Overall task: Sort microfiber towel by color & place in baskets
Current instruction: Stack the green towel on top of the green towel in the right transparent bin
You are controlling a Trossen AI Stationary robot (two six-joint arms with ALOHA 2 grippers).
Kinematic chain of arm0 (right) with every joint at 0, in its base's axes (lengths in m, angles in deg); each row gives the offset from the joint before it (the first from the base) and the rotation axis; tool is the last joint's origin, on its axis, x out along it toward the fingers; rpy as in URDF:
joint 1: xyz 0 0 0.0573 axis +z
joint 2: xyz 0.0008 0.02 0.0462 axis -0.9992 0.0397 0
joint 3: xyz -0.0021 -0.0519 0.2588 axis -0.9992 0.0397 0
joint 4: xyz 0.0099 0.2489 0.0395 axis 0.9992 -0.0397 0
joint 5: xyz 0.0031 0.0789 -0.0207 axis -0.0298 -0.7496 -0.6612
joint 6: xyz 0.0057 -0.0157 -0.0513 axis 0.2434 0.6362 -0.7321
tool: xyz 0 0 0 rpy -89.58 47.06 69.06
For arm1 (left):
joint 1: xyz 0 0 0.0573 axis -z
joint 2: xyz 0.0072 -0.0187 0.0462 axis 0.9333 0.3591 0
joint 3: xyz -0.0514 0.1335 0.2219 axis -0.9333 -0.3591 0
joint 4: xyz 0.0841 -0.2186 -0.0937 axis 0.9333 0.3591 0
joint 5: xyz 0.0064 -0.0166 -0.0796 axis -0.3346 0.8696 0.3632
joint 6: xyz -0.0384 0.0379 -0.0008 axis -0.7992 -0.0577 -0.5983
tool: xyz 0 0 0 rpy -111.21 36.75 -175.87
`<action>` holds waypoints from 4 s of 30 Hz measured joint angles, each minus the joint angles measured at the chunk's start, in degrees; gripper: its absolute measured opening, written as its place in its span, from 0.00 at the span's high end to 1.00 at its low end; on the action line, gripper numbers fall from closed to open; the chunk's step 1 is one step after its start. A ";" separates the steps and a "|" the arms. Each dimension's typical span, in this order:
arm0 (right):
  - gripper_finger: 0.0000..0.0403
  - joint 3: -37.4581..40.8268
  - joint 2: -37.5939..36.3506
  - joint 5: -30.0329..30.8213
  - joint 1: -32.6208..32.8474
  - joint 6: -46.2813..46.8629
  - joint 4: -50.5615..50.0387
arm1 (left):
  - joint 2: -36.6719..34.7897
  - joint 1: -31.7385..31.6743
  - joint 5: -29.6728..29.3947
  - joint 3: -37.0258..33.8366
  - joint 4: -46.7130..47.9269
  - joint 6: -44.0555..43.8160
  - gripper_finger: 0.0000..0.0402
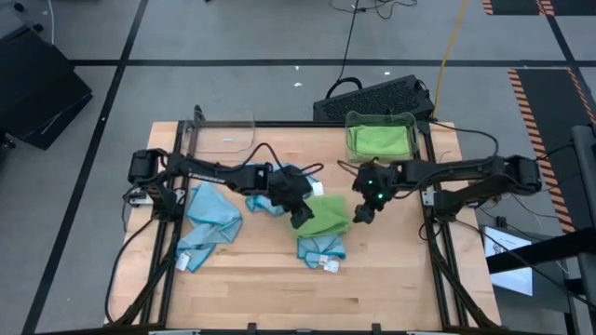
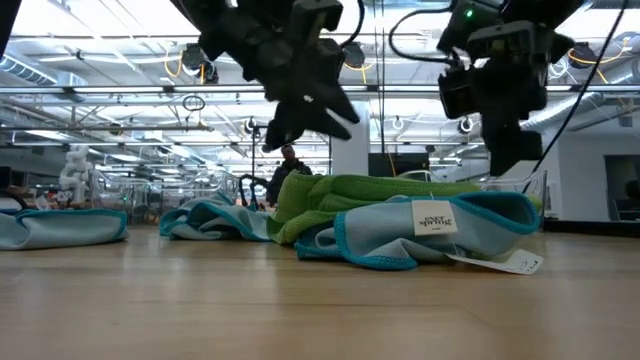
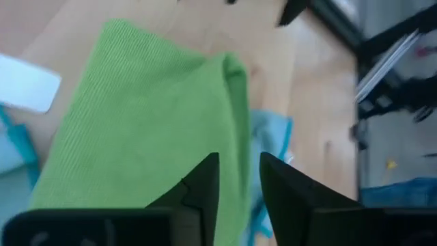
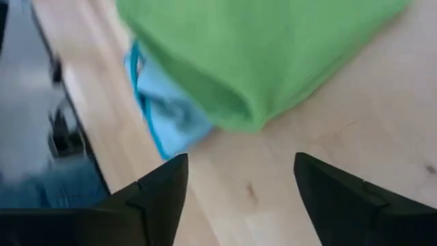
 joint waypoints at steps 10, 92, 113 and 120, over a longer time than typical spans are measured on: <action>0.19 12.65 -3.23 2.65 -0.89 14.97 18.00 | -0.03 1.24 -6.64 7.77 1.65 5.20 0.94; 0.98 15.82 25.76 -1.66 -2.12 25.82 64.89 | 19.24 1.01 -3.49 11.94 7.83 11.94 0.96; 1.00 15.97 -0.05 -1.95 -7.33 22.01 49.50 | 4.11 4.95 -20.50 11.94 28.71 -0.23 0.61; 1.00 15.06 -7.19 -3.50 -8.92 26.24 49.17 | 4.15 7.12 -23.83 11.94 28.74 -6.42 0.61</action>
